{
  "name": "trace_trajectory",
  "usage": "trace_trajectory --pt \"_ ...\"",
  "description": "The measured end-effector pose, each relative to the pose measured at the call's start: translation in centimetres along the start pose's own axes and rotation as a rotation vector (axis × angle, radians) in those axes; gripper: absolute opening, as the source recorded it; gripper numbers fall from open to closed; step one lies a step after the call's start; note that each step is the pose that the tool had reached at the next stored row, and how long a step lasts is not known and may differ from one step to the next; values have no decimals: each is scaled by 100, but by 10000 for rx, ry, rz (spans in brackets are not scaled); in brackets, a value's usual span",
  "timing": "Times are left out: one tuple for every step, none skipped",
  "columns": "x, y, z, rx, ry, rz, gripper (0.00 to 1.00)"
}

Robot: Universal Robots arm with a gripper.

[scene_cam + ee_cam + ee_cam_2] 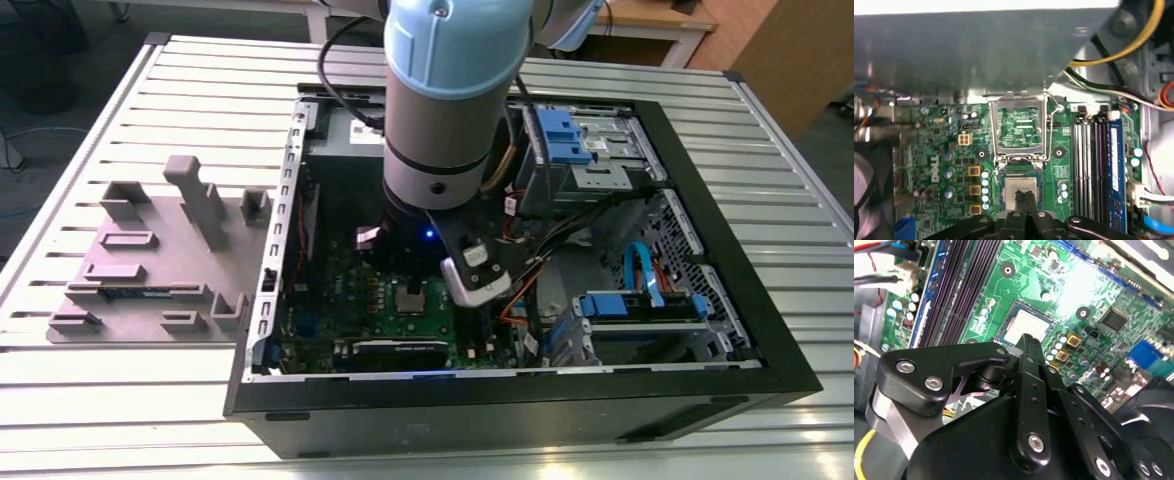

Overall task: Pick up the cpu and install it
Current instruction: 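Close the cpu cover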

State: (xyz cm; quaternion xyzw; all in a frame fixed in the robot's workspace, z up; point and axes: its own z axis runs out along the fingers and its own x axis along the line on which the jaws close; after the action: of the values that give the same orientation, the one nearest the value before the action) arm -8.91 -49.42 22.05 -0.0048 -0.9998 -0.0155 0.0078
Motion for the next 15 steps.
trace_trajectory --pt "0 0 0 3 6 -180 11" --pt "0 0 0 5 11 -360 11" --pt "0 0 0 9 17 -538 11" --pt "0 0 0 12 22 -720 11" --pt "0 0 0 14 28 -898 11" --pt "0 0 0 18 34 -1095 11" --pt "0 0 0 20 39 -1275 11" --pt "0 0 0 23 45 -1454 11" --pt "0 0 0 26 51 -1635 11" --pt "0 0 0 28 56 -1808 11" --pt "0 0 0 32 62 -1995 11" --pt "0 0 0 34 67 -2173 11" --pt "0 0 0 38 73 -2364 11" --pt "0 0 1 40 79 -2544 11" --pt "0 0 1 43 85 -2728 11"
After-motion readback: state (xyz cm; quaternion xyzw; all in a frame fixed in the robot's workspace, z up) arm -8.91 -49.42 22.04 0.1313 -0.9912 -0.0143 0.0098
